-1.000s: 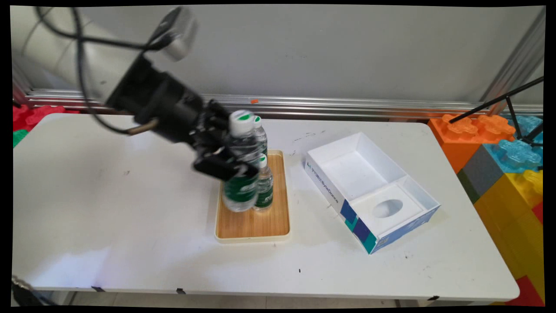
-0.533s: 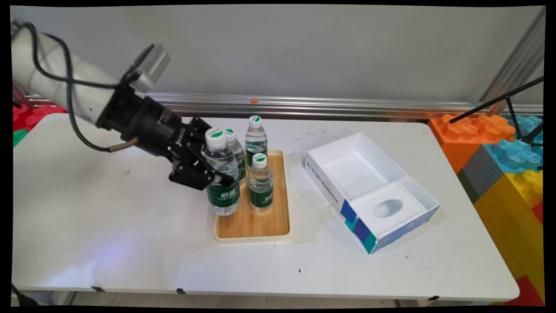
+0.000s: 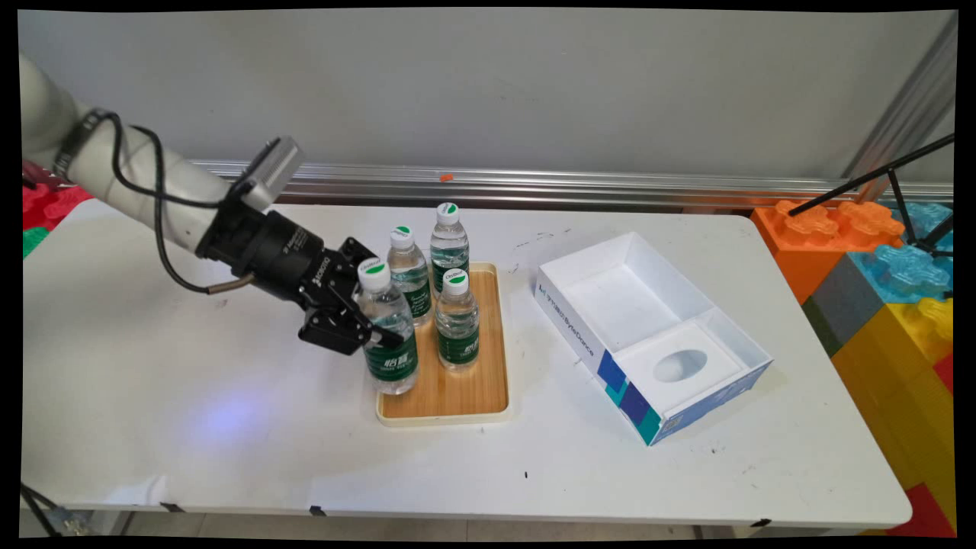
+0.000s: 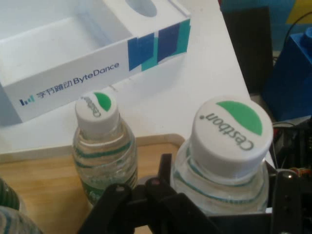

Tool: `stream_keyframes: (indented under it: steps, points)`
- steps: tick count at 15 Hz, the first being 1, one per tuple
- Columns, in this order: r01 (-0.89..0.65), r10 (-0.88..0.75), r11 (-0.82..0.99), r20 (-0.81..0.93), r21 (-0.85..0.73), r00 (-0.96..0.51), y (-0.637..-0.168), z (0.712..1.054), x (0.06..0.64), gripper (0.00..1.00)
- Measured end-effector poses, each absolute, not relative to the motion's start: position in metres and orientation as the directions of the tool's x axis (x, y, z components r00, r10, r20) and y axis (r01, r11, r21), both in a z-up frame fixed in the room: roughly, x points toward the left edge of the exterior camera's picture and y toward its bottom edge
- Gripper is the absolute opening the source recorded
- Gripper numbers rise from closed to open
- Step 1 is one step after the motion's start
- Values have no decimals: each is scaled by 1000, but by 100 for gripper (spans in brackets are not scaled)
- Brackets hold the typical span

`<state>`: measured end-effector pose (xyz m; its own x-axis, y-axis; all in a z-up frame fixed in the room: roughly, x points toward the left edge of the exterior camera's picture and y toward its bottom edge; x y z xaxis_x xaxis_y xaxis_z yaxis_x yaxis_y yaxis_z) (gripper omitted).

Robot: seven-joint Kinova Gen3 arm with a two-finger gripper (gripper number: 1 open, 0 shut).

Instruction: Place the picked object on the tray

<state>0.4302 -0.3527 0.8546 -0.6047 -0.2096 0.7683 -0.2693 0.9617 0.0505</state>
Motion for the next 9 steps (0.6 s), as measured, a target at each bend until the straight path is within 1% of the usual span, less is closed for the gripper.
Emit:
stream_keyframes:
  steps: [9]
  points:
    - [-197,-132,980,787,14,-603,-370,805,442,0]
